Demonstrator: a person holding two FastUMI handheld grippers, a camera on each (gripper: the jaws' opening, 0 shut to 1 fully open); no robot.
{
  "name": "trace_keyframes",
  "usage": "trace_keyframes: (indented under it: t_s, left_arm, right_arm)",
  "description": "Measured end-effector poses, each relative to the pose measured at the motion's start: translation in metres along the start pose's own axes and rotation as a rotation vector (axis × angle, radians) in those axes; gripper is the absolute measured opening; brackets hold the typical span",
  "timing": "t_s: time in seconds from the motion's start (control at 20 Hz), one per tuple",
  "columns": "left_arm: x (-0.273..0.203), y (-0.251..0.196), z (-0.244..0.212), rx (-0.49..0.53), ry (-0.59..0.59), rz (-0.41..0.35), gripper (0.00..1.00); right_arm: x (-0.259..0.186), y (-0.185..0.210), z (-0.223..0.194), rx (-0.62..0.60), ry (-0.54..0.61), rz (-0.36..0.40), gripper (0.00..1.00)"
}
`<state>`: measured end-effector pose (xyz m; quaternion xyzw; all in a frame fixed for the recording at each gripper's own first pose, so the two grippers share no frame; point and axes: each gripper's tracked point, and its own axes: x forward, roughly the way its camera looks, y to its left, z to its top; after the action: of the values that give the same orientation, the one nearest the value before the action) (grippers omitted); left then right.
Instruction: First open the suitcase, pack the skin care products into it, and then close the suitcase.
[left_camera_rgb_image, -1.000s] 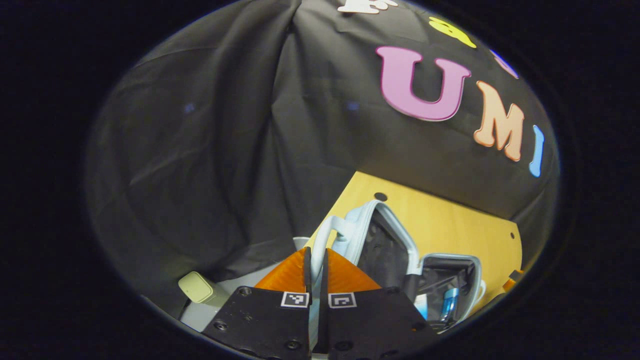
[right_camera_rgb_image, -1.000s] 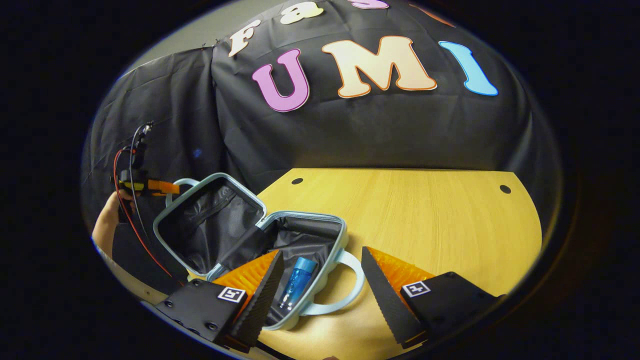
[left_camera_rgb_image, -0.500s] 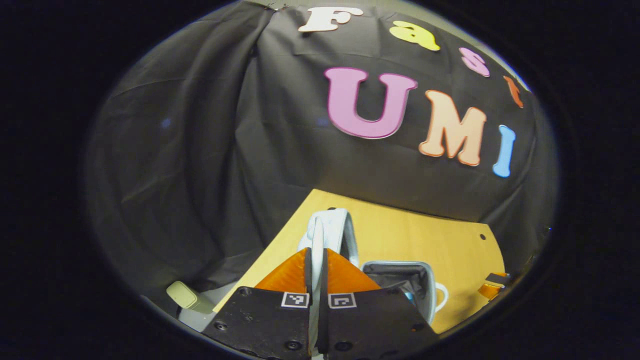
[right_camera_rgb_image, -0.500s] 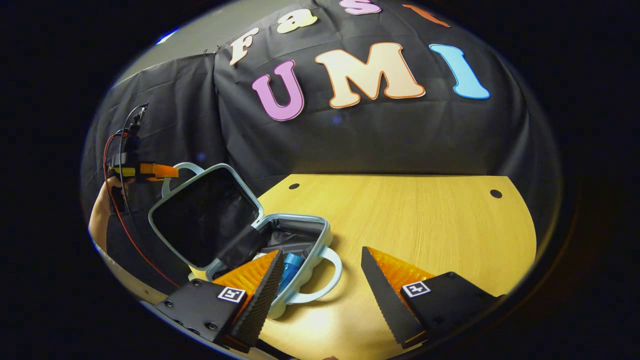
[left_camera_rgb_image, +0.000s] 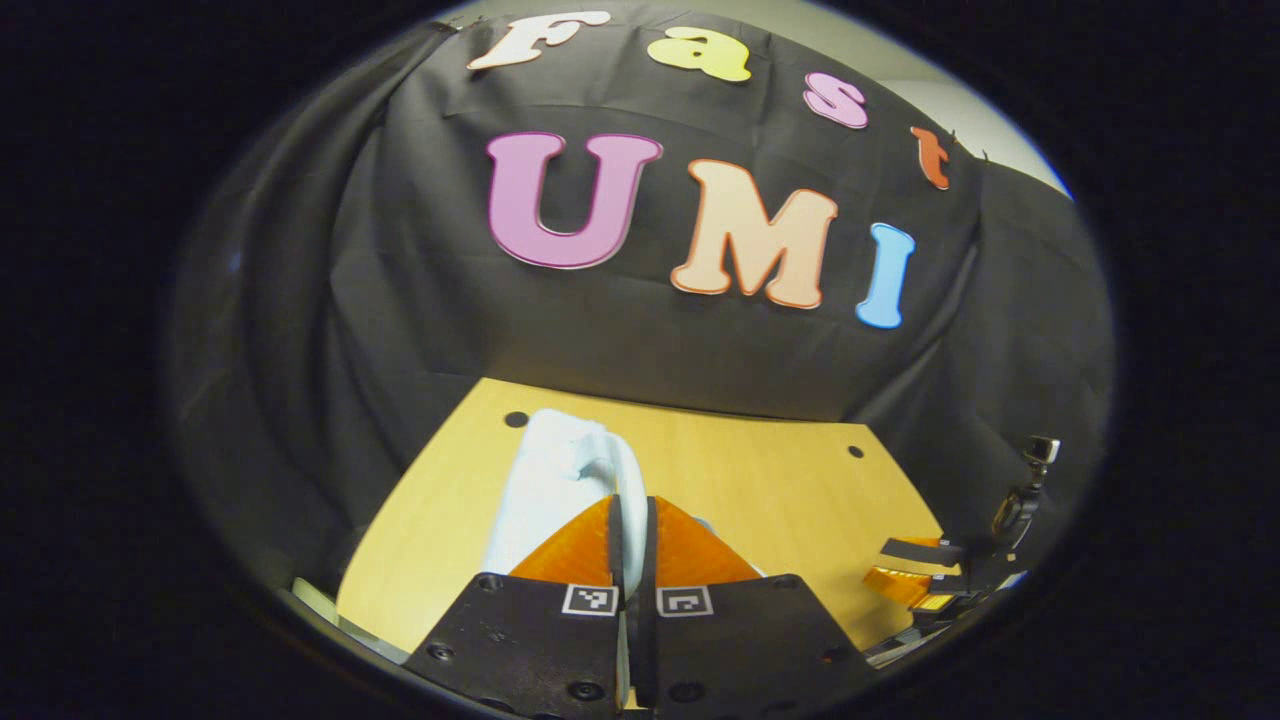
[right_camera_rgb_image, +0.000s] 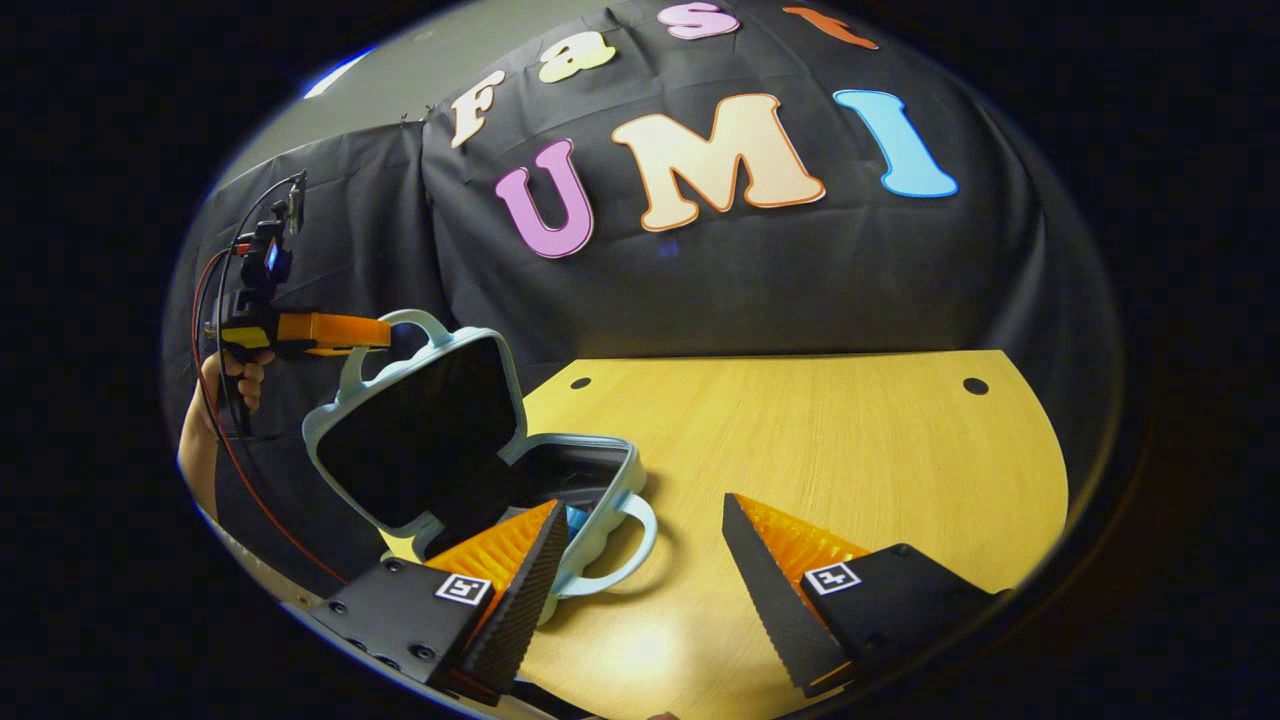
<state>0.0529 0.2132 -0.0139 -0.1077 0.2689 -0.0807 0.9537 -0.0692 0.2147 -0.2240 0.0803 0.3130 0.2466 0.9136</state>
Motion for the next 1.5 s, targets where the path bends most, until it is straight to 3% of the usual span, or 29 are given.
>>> trace_keyframes:
  t_s: [0.6,1.05,1.15,1.3,1.4,1.5]
  left_arm:
    - [0.053,-0.101,-0.079,0.004,0.169,-0.159,0.00]
    - [0.085,-0.137,-0.151,0.072,0.305,-0.138,0.03]
    - [0.087,-0.150,-0.143,0.075,0.228,-0.111,0.19]
    - [0.072,-0.164,-0.103,0.135,0.016,-0.004,0.75]
    - [0.053,-0.174,-0.064,0.187,-0.166,0.088,0.97]
    - [0.030,-0.183,-0.031,0.229,-0.303,0.154,0.98]
  right_arm:
    - [-0.045,-0.055,-0.002,0.029,-0.017,-0.096,0.97]
    - [-0.079,-0.088,0.002,0.020,-0.031,-0.140,0.97]
    - [-0.087,-0.094,0.008,0.013,-0.050,-0.137,0.97]
    - [-0.100,-0.098,0.041,-0.010,-0.140,-0.133,0.98]
    - [-0.110,-0.097,0.076,-0.061,-0.241,-0.145,0.98]
    - [-0.121,-0.090,0.114,-0.102,-0.346,-0.160,0.98]
